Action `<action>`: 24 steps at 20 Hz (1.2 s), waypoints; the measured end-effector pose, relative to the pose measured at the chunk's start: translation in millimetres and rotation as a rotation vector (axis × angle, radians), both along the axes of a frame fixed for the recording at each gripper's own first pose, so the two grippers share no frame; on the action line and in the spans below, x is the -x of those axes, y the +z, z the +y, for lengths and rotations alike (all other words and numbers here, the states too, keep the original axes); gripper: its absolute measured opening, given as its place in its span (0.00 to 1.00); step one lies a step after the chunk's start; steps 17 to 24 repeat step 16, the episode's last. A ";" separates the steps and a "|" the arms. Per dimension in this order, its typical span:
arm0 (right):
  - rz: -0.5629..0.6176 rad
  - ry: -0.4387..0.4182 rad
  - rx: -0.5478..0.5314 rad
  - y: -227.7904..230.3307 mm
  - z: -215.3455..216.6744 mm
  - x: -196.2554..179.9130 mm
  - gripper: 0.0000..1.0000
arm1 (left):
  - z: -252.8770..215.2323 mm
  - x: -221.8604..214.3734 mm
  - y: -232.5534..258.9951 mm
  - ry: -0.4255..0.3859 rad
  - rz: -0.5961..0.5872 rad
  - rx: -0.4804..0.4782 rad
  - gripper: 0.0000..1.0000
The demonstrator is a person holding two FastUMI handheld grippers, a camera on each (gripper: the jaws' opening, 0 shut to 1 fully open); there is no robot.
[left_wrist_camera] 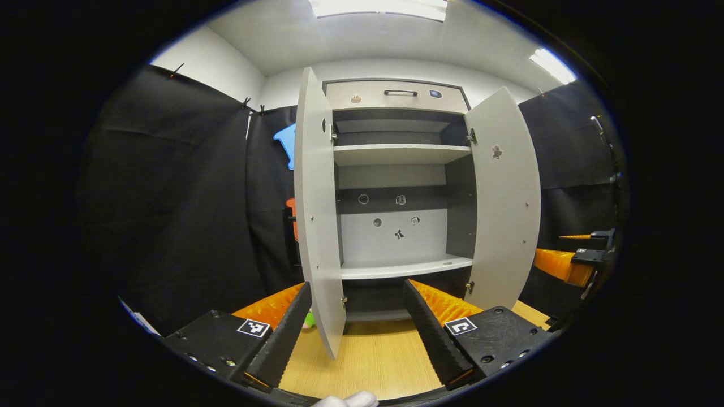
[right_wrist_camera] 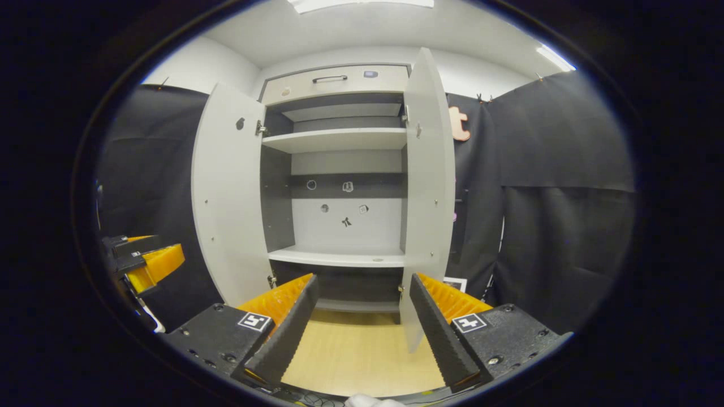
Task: Open the right door of the double-door shoe cabinet with the right hand, and open the left door with the left hand.
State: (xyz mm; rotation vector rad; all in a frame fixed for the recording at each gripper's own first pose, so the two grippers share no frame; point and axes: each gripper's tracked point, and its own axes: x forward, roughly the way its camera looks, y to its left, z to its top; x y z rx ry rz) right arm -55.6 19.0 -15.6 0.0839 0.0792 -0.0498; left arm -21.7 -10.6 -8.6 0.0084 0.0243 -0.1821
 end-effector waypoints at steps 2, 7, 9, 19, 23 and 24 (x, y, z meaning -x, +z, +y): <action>-0.006 -0.001 0.000 2.6 -0.5 0.1 1.00 | 0.8 -1.0 -0.2 0.003 0.002 0.000 0.96; -0.018 0.003 0.007 6.3 1.7 -0.8 1.00 | -1.2 -1.9 2.3 0.002 -0.007 -0.004 0.96; -0.020 0.008 0.006 7.2 3.6 -1.0 1.00 | -0.1 -3.7 3.7 0.000 -0.011 -0.003 0.96; -0.026 0.012 0.013 8.6 7.3 -6.5 1.00 | -3.8 -6.4 6.7 -0.012 -0.020 0.000 0.96; -0.026 0.012 0.013 8.6 7.3 -6.5 1.00 | -3.8 -6.4 6.7 -0.012 -0.020 0.000 0.96; -0.026 0.012 0.013 8.6 7.3 -6.5 1.00 | -3.8 -6.4 6.7 -0.012 -0.020 0.000 0.96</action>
